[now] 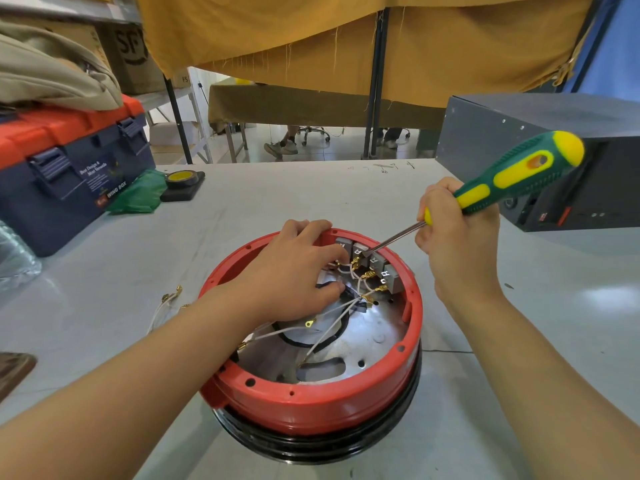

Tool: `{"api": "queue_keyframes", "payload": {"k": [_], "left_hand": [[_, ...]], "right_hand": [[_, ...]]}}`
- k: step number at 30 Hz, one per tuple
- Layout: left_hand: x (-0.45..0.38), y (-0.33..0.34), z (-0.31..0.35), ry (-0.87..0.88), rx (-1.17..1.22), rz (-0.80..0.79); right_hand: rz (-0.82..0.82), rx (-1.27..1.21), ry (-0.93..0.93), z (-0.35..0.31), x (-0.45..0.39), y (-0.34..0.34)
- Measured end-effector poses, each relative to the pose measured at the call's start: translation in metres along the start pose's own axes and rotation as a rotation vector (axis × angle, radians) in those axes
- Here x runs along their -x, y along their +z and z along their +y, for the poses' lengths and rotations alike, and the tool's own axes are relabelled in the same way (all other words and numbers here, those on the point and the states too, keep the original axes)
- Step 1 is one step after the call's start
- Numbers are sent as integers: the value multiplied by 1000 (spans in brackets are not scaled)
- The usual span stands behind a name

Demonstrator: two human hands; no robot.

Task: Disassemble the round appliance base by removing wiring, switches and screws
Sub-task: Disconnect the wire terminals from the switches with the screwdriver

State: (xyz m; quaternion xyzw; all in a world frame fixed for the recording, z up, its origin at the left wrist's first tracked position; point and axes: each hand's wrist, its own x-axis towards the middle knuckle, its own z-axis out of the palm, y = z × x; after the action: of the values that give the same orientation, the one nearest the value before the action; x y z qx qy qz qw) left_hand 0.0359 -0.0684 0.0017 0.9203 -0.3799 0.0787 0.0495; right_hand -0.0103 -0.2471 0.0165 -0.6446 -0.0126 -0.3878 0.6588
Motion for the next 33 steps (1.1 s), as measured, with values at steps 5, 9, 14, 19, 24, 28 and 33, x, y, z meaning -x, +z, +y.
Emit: {"api": "queue_keyframes", "payload": {"k": [5,9,14,19,24,28,33], "left_hand": [[0,0,0,-2,-5,-5],[0,0,0,1,-1,-5],[1,0,0,0,0,-6],[1,0,0,3,-2,0],[1,0,0,-2,0,-8],[0,0,1,-4,-1,-10],[0,0,1,-5,0,-12]], "right_hand": [[1,-13,14,-1,0,0],[5,-23,27,-2,0,0],[17,-32,50,-2,0,-1],[34,-27,67,-2,0,0],[53,-20,88,-2,0,0],[76,-14,108,-2,-1,0],[96,-19,148,1,0,-1]]}}
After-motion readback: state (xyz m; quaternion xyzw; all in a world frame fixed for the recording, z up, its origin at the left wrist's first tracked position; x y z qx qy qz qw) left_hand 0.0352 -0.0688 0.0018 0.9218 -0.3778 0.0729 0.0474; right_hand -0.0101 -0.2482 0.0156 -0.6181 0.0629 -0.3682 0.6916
